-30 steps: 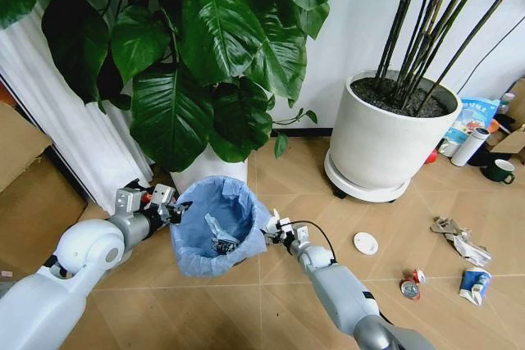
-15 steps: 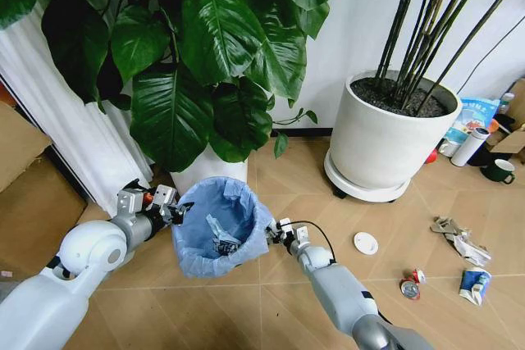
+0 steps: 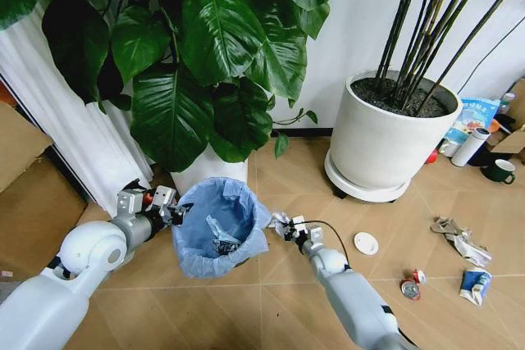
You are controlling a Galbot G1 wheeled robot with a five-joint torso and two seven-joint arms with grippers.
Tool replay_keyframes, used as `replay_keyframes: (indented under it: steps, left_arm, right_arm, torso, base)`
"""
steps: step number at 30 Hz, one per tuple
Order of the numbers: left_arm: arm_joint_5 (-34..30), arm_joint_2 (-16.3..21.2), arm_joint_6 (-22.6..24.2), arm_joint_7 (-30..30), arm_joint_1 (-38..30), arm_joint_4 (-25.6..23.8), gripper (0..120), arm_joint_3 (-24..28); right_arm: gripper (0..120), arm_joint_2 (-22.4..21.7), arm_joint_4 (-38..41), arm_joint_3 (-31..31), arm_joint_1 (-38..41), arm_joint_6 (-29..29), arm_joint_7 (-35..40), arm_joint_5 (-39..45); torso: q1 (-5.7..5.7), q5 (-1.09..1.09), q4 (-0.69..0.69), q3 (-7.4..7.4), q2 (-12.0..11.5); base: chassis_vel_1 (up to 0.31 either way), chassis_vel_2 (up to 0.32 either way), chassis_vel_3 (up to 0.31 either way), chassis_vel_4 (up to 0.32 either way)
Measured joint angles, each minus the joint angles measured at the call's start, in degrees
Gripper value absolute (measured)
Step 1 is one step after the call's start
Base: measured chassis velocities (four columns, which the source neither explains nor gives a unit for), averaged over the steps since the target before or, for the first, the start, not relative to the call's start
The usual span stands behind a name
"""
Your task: Pick up the trash bin and place the garbage on the floor into it.
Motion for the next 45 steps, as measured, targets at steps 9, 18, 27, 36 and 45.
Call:
replay_keyframes:
  steps: [9, 18, 27, 36, 45]
  left_arm:
    - [0.0, 0.1, -0.5, 0.9, -0.5, 1.9, 0, 0.9]
    - [-0.3, 0.1, -0.3, 1.9, -3.0, 4.9, 0, 3.3]
    - [0.0, -2.2, 0.6, 2.1, -7.5, 8.0, 0, 7.9]
    - [0.3, -3.5, 1.1, 1.9, -12.4, 10.8, 0, 13.4]
    - [0.0, -4.8, 1.1, 1.5, -14.3, 11.4, 0, 14.8]
  right_arm:
    - [0, -8.2, 21.1, 3.8, -6.2, 0.0, 0.7, 5.5]
    - [0, -18.0, 38.8, 5.9, -8.2, -1.2, 1.3, 12.2]
    - [0, -23.1, 52.3, 0.3, -6.5, -3.5, 3.9, 17.0]
    - [0, -23.3, 56.0, -12.4, -2.5, -4.5, 5.4, 18.5]
    - [0, -23.2, 51.0, -21.0, 1.6, -4.5, 5.3, 17.0]
  torso:
    - [0.00, 0.01, 0.01, -0.01, 0.0]
    - [0.00, -0.02, 0.00, -0.01, 0.0]
    - [0.00, 0.00, 0.01, 0.00, 0.0]
    - [0.00, 0.00, 0.02, 0.00, 0.0]
    - [0.00, -0.01, 0.01, 0.00, 0.0]
  base:
    - [0.000, 0.000, 0.000, 0.000]
    - [0.000, 0.000, 0.000, 0.000]
    - [0.000, 0.000, 0.000, 0.000]
    - [0.000, 0.000, 0.000, 0.000]
    - [0.000, 0.000, 0.000, 0.000]
